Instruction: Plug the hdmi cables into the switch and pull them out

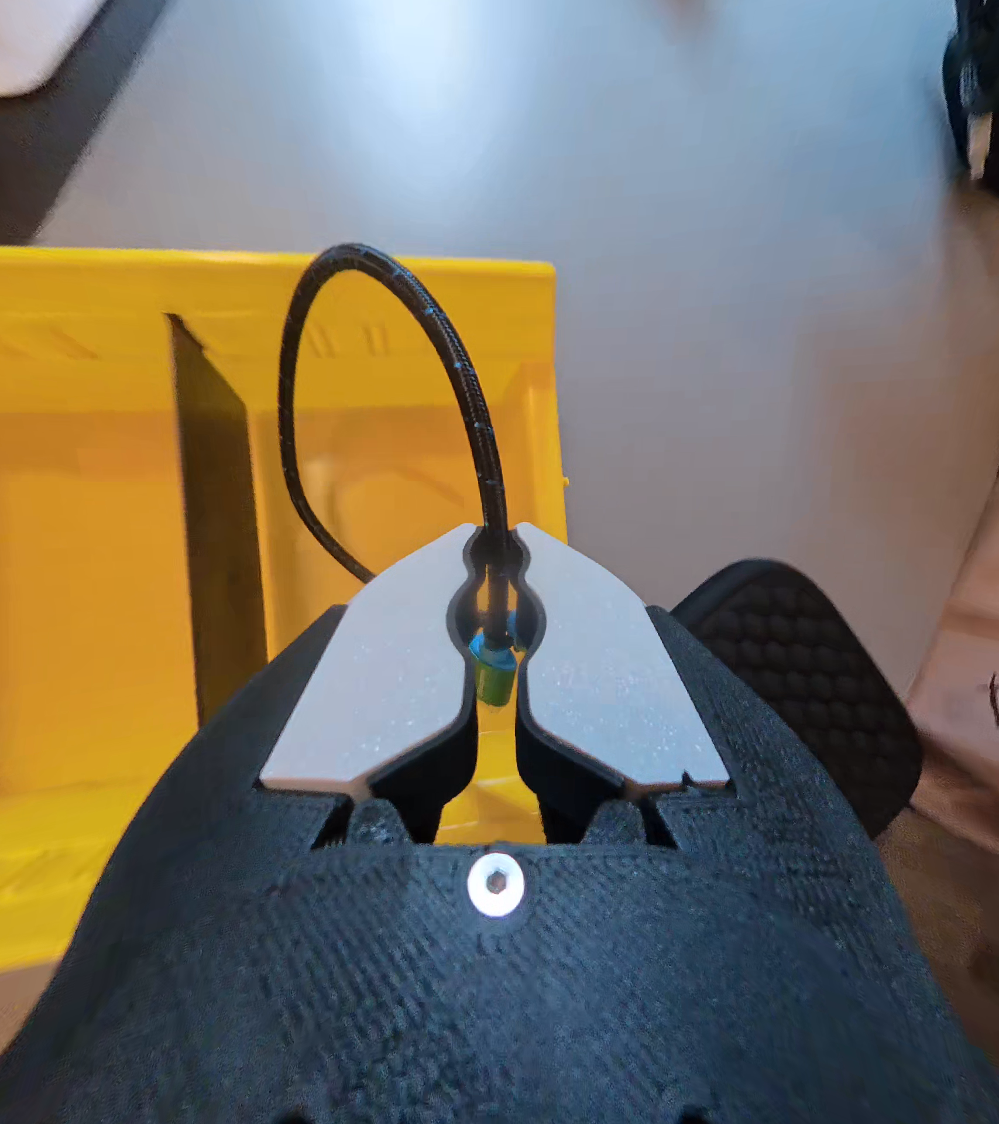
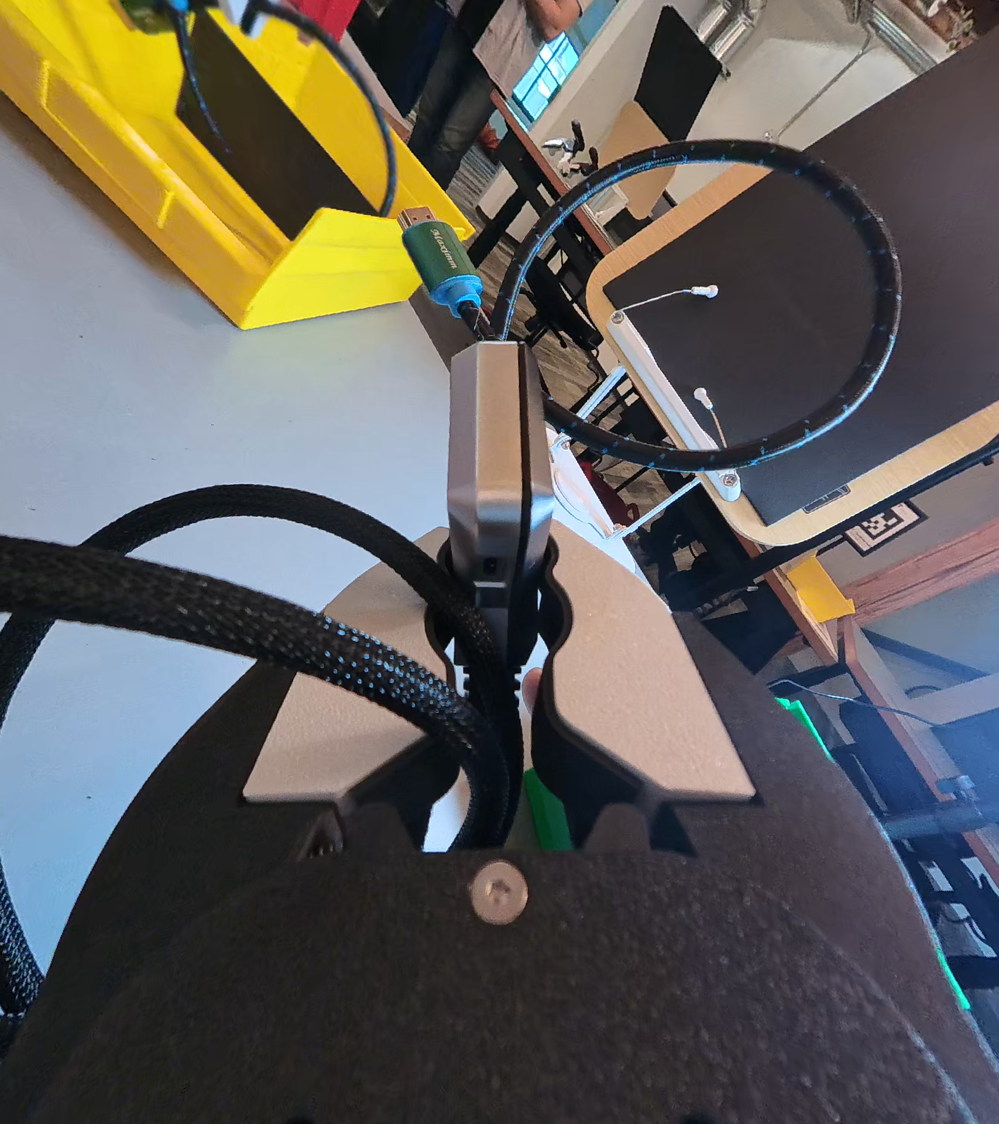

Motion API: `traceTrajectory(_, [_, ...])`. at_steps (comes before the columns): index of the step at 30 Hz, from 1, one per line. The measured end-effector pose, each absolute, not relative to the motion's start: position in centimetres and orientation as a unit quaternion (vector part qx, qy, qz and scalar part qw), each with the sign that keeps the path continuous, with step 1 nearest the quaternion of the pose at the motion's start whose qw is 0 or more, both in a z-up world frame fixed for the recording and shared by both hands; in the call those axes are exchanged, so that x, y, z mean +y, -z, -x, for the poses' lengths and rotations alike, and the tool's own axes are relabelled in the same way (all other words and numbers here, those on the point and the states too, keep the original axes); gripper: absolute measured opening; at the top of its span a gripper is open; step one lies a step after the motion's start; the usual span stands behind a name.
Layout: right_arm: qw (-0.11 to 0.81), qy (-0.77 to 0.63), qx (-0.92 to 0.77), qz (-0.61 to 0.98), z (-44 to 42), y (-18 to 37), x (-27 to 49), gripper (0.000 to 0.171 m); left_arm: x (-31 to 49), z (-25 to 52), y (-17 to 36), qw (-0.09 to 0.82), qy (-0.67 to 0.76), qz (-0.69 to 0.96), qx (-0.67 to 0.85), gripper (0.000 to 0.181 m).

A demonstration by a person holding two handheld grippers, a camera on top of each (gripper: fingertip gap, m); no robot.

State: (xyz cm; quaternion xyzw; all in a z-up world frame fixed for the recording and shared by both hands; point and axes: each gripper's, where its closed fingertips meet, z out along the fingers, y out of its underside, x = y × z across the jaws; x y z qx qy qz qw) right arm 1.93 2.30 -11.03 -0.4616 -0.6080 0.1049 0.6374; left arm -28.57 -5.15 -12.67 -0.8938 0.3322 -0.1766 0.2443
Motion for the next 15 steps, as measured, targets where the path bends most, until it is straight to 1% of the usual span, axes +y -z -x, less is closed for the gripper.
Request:
traceTrajectory(4, [0.638,-0.108,-0.606,0.463,-1.9,11.0,2.3,0.023,-5.8,27.1,9.2,0.292,0.156,0.895,0.298,0.007])
traceTrajectory(8, [0.64,-0.107,-0.605,0.461,-1.9,10.7,2.2,0.023,-8.9,21.5,8.4,0.281,0.155,0.888,0.328,0.007])
traceTrajectory(11, [0.642,-0.111,-0.602,0.461,-1.8,10.5,2.1,0.023,-11.5,16.1,9.9,0.257,0.172,0.875,0.373,0.007])
traceTrajectory(15, [0.646,-0.108,-0.602,0.457,-1.9,10.2,1.8,0.023,-13.1,11.0,15.4,0.196,0.203,0.871,0.403,0.007])
